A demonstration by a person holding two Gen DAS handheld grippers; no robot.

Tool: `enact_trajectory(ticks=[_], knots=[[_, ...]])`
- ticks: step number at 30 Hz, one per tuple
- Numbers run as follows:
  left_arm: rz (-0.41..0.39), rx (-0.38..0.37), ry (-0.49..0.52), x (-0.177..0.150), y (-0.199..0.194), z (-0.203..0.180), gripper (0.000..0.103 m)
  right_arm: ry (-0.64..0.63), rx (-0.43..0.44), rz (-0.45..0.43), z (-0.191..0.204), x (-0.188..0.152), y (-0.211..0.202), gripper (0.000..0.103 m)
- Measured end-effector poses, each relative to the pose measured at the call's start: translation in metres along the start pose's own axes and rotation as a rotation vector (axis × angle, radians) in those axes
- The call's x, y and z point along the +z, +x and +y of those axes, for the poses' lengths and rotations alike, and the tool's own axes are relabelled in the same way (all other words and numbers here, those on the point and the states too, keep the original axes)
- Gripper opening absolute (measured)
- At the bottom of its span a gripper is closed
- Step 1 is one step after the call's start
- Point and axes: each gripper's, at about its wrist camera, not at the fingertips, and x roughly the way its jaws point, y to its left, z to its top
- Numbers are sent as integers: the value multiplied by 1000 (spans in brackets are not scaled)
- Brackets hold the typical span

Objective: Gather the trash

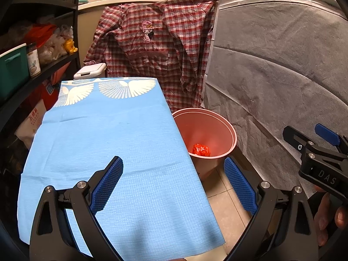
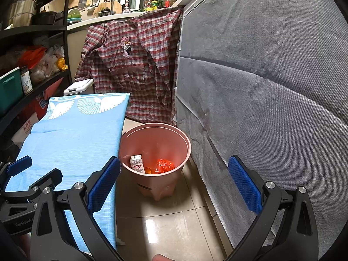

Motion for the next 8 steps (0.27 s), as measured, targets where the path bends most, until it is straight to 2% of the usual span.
enact_trajectory(ticks=[8], knots=[[9, 0, -12, 0, 1, 3, 91, -1, 0, 0, 0, 0, 0, 98]])
